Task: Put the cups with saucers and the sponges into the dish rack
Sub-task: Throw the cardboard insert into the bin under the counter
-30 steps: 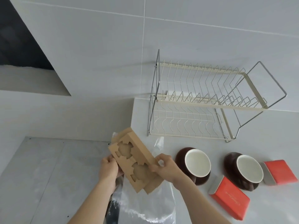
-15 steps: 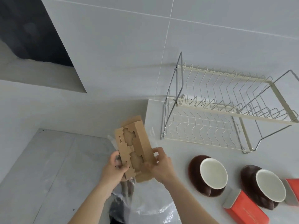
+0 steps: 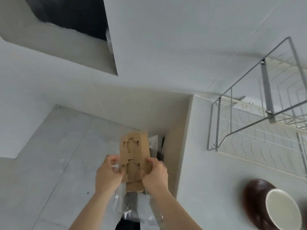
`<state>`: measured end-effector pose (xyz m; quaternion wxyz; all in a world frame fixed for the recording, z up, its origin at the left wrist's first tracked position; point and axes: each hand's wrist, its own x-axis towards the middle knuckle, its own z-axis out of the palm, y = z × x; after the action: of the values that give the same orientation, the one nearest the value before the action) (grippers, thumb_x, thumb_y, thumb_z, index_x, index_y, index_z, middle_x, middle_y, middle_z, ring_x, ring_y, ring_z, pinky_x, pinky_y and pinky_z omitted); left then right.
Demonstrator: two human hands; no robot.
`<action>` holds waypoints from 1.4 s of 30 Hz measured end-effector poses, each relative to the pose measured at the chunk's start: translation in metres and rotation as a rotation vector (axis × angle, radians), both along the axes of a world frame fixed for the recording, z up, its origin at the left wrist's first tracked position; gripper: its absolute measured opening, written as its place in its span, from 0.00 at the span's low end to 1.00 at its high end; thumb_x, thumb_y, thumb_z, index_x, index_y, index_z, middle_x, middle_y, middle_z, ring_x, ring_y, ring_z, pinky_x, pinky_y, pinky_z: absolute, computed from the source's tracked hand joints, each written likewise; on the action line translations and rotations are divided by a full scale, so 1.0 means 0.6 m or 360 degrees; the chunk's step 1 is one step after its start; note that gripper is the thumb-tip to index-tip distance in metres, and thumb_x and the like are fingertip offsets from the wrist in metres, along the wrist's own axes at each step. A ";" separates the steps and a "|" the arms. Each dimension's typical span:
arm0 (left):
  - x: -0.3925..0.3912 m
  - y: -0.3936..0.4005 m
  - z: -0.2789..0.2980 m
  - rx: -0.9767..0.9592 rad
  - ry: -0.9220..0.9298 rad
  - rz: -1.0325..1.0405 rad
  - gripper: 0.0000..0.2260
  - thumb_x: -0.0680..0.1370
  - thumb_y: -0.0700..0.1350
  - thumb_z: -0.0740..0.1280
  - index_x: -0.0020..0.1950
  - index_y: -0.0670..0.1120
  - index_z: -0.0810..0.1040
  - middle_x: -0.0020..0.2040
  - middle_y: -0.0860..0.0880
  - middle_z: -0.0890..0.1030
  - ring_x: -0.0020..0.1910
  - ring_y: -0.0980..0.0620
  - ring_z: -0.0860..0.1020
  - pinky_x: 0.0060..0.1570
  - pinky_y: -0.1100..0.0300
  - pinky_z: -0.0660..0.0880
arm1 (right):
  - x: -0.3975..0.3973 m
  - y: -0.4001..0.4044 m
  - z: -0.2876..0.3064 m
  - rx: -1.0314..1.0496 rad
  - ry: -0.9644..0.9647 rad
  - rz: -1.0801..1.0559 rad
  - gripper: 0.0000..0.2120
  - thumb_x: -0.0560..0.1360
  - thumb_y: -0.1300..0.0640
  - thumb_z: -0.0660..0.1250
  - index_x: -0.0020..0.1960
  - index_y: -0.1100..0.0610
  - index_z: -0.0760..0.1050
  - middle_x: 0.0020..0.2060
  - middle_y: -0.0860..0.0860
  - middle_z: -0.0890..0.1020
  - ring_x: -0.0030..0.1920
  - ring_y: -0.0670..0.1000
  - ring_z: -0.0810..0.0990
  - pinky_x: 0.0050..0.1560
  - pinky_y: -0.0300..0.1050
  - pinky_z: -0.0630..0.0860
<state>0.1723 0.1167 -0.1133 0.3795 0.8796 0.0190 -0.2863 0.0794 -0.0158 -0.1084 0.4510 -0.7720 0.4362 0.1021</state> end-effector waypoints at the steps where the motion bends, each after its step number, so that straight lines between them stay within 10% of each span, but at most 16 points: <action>1: -0.002 0.002 -0.023 -0.0018 0.0020 -0.0044 0.13 0.74 0.39 0.73 0.54 0.53 0.76 0.51 0.53 0.80 0.39 0.62 0.77 0.39 0.62 0.72 | 0.002 0.003 -0.020 0.0001 0.0071 -0.0007 0.24 0.74 0.55 0.70 0.69 0.50 0.72 0.61 0.50 0.75 0.58 0.51 0.77 0.55 0.40 0.73; 12: -0.034 -0.018 -0.309 0.0013 0.0539 -0.0475 0.13 0.78 0.41 0.64 0.44 0.61 0.78 0.46 0.57 0.79 0.46 0.58 0.79 0.49 0.60 0.78 | 0.022 0.010 -0.269 -0.0108 0.0760 -0.0051 0.16 0.73 0.54 0.72 0.60 0.52 0.76 0.53 0.51 0.79 0.50 0.53 0.80 0.52 0.51 0.82; 24: -0.032 -0.071 -0.580 -0.0064 0.0993 -0.0644 0.20 0.81 0.49 0.61 0.73 0.53 0.69 0.70 0.55 0.68 0.59 0.52 0.80 0.63 0.49 0.76 | 0.076 -0.046 -0.507 -0.0386 0.1020 0.0299 0.12 0.77 0.62 0.68 0.59 0.57 0.76 0.59 0.55 0.74 0.55 0.56 0.78 0.51 0.48 0.77; 32: -0.015 -0.086 -0.639 0.0440 0.0371 -0.1292 0.27 0.84 0.55 0.51 0.81 0.45 0.55 0.81 0.46 0.58 0.81 0.46 0.52 0.78 0.51 0.52 | 0.066 -0.063 -0.574 -0.0304 0.1104 0.0622 0.29 0.80 0.47 0.60 0.78 0.54 0.59 0.79 0.63 0.53 0.78 0.62 0.54 0.78 0.58 0.56; 42: 0.075 -0.086 -0.441 0.0573 -0.0106 -0.1665 0.27 0.84 0.55 0.50 0.81 0.46 0.53 0.82 0.47 0.57 0.81 0.47 0.53 0.80 0.51 0.50 | 0.062 -0.068 -0.391 -0.0452 0.1024 0.0831 0.32 0.79 0.45 0.60 0.78 0.58 0.58 0.78 0.60 0.59 0.77 0.61 0.56 0.77 0.59 0.55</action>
<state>0.2174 0.0650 -0.3777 0.0306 0.8313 -0.3839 -0.4008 0.1164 -0.0567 -0.3428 0.1405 -0.8396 0.3544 0.3869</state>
